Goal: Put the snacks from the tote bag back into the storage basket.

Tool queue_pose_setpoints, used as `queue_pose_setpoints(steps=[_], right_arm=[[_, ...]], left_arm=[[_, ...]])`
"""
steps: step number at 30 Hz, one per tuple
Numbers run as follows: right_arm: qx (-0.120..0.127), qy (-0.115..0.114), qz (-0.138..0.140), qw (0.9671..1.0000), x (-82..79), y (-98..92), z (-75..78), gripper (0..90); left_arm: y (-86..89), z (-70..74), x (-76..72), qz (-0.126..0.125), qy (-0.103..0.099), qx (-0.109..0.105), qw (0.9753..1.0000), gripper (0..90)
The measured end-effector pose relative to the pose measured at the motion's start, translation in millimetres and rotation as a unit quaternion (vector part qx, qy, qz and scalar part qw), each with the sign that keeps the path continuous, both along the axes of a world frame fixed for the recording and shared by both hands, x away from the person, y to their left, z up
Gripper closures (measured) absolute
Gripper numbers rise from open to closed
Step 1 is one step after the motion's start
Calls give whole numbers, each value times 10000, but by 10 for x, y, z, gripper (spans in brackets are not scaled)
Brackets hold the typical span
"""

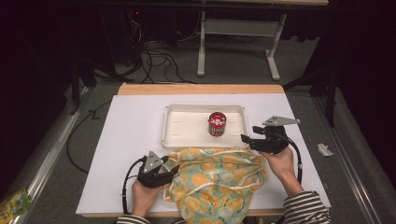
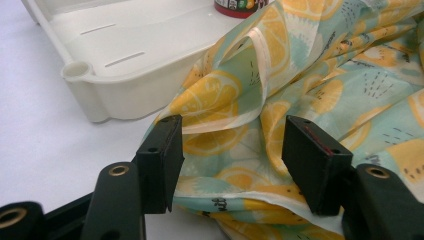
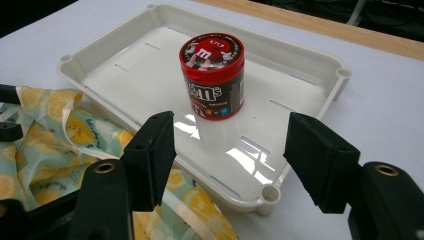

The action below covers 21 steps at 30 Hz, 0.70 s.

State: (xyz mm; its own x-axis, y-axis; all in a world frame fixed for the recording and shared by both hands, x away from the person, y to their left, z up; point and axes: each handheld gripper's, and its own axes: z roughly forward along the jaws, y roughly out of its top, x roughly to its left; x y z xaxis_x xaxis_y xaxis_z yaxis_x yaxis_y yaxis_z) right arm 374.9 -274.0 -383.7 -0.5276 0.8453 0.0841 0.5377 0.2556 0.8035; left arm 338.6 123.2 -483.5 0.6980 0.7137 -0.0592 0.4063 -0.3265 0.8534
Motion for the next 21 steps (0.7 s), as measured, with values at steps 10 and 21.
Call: queue_pose_setpoints(steps=[10,21], right_arm=[[128,-96,-20,9999,-157,-69,-35,380],[203,-130,-30,9997,-299,-125,-110,380]], left_arm=[[16,2,11,-48,50,-69,10000,415],[25,8,5,-42,43,-133,9999,417]])
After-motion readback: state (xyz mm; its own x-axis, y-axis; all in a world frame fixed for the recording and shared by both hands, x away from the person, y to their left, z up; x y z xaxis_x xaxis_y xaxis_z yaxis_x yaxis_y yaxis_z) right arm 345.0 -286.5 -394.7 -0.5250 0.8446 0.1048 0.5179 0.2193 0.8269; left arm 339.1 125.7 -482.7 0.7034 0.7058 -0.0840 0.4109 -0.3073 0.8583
